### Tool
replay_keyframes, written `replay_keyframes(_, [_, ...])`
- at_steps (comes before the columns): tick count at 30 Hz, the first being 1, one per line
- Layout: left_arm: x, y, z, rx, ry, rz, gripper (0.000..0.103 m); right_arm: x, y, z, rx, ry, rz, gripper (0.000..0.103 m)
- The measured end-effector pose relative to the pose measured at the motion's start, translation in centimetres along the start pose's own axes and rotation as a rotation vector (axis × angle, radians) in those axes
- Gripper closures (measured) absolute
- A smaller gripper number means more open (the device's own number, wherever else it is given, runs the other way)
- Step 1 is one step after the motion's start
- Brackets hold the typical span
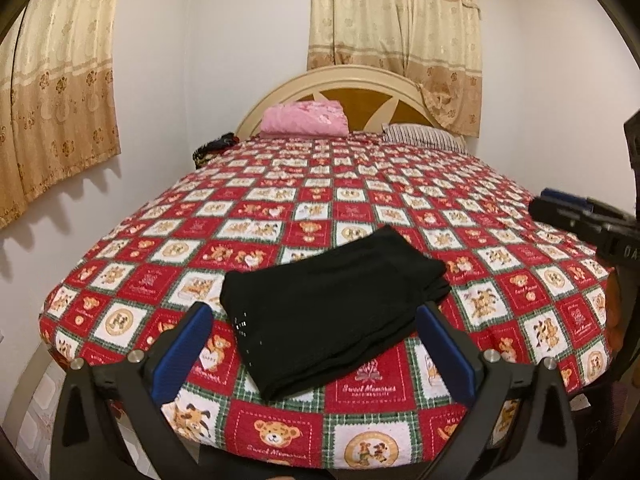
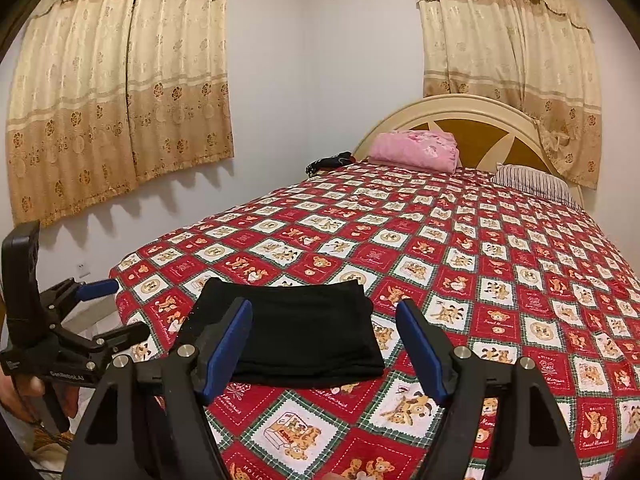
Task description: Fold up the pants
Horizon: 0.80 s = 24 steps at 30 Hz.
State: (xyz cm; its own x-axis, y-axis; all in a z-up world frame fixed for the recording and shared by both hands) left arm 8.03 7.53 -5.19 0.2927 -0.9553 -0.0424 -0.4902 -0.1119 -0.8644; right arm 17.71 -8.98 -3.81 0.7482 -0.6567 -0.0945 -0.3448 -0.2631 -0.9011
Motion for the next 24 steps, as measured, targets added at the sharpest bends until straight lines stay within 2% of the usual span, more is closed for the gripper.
replay_keyframes(8, [-0.4, -1.1, 0.0, 0.020, 0.004, -0.034, 0.000, 0.0, 0.1, 0.0, 0.001, -0.002, -0.003, 0.027])
replay_keyframes(14, [-0.3, -0.9, 0.5, 0.007, -0.018, -0.025, 0.000, 0.3, 0.2, 0.1, -0.004, 0.002, -0.012, 0.027])
replay_keyframes(24, [-0.4, -0.4, 0.9, 0.024, -0.004, -0.019, 0.000, -0.1, 0.5, 0.7, -0.016, 0.006, -0.023, 0.027])
Point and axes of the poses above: each gripper's, at about its wrist camera, not at the fingertips, and z roughly the way its jaws point, x to its right, y to its underside, the point moved 3 cm from there along z, roughly the way its jaws point, and after that the axes turned 6 degrees about -y, right-handed, at the moved point
